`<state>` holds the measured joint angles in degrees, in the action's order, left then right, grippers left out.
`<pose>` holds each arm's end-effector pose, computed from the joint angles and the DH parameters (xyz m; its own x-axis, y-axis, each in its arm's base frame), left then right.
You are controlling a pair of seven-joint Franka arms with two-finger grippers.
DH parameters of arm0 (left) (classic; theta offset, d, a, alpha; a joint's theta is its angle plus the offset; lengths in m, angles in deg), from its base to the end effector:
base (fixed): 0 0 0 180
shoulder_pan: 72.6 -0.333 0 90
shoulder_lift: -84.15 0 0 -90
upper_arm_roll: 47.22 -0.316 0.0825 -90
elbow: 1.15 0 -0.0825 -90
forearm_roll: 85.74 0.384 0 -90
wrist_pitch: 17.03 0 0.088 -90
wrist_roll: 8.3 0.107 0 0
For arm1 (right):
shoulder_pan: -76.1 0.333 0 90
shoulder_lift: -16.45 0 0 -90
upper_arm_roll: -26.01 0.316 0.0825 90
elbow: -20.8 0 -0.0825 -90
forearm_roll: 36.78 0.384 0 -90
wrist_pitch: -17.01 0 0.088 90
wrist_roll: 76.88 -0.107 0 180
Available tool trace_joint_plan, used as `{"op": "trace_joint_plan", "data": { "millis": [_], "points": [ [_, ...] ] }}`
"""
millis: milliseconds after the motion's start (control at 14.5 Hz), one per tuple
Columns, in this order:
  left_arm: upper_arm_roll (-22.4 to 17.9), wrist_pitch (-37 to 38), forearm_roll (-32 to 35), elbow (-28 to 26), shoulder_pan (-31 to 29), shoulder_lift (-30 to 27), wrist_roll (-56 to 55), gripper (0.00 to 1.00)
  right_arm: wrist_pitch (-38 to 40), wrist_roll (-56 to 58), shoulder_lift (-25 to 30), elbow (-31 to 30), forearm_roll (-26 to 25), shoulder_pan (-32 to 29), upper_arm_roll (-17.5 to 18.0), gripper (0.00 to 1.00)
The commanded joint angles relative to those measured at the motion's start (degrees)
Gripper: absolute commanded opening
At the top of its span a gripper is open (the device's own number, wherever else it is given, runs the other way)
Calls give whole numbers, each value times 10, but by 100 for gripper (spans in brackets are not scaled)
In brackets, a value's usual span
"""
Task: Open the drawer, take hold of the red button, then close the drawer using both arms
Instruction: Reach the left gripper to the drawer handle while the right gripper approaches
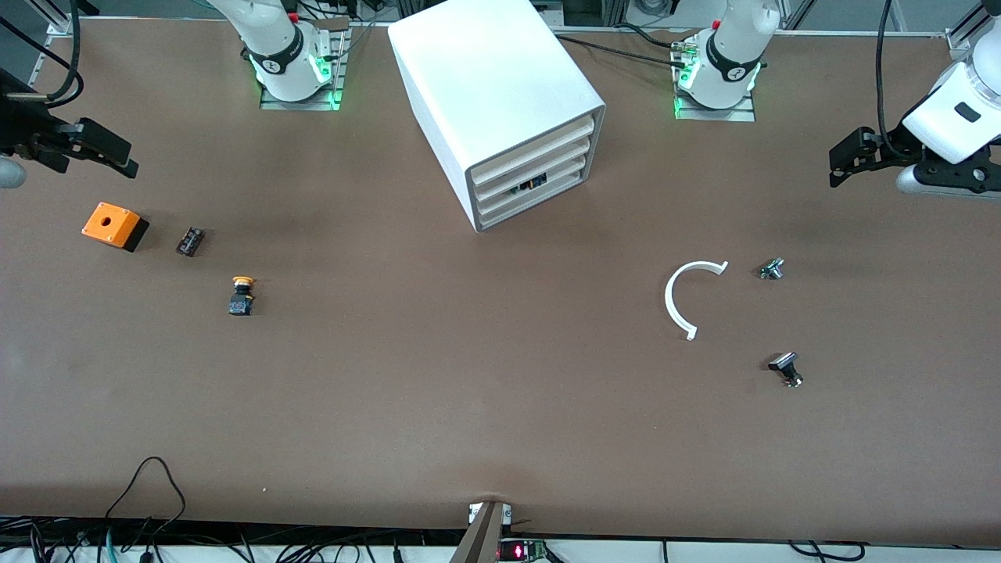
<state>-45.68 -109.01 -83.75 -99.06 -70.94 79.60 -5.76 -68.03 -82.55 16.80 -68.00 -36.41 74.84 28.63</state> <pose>0.5301 -0.0266 0.6054 0.9946 -0.1010 -0.0257 -0.1019 -0.9942 -0.0357 0.5435 0.0137 0.6303 0.9954 -0.0747 -0.0598 -0.0748 -0.9972 -0.0003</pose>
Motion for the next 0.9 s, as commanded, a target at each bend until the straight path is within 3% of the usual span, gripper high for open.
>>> {"op": "trace_joint_plan", "data": {
  "millis": [0, 345, 552, 828],
  "points": [
    [-3, 15, -7, 24, 4, 13, 6, 99, 5, 1, 0, -6, 8, 5, 1, 100],
    [-3, 29, -14, 24, 3, 13, 7, 99, -33, -61, -36, 7, 9, 57, 4, 100],
    [2, 85, -25, 24, 12, 16, 12, 99, -50, -120, -64, 18, 8, 99, 4, 100],
    [5, 182, -125, 23, 15, 34, 14, 99, -72, -150, -98, 38, 9, 131, 4, 100]
  ]
}}
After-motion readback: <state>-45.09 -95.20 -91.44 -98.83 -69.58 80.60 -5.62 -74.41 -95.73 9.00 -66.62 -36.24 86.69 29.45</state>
